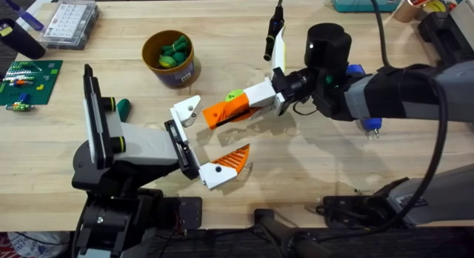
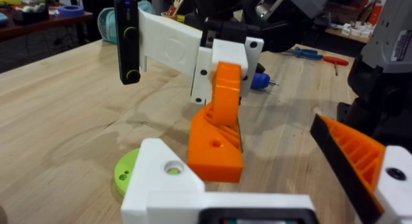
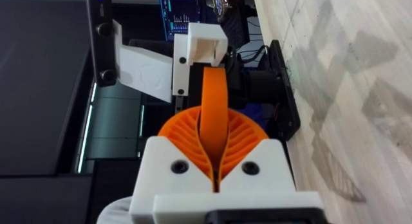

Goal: Pick up the gripper from the table and insert it into the empty holder that is missing its gripper. Then pick up a screw, insert it into the mounting hole, and use the screwdriver to tighten it. Finally, clean up the table by picking up the vegetable and placing it into the bucket.

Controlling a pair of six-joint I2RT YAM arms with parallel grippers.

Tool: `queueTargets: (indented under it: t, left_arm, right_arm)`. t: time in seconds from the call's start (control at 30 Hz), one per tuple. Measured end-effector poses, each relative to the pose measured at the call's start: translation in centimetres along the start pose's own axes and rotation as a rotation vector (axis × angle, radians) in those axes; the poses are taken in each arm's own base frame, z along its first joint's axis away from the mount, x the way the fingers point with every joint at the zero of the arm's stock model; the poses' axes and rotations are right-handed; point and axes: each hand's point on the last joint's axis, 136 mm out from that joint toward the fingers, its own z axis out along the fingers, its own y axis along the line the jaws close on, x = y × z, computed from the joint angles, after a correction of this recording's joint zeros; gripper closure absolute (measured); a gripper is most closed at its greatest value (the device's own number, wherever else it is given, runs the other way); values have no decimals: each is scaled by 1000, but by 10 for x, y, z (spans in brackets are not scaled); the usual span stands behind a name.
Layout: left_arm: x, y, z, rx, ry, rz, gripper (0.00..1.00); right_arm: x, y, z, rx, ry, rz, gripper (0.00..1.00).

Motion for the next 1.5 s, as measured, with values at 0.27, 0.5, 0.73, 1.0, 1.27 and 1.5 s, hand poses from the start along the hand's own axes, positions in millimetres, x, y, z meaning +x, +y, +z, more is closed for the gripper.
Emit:
queueTargets:
  t: [0.27,0.5,0.73,1.0,1.27,1.5]
  left_arm:
    - [2,1,0,-4,8,-14,12]
    - [3,1,0,-4,8,-14,12]
    - [3,1,0,-4,8,-14,12]
    - [3,1,0,-4,8,-14,12]
    - [2,1,0,-5,7,-12,12]
    - [2,1,0,-5,7,-12,12]
  right_arm:
    - [0,-2,0,3,-2,24,985]
    - [-1,-3,0,7,-10,35,985]
    - [-5,-4,0,15,-29,56,985]
    - [-11,0,0,15,-39,53,985]
    - [-17,7,1,12,-44,36,985]
    - [-17,7,1,12,-44,36,985]
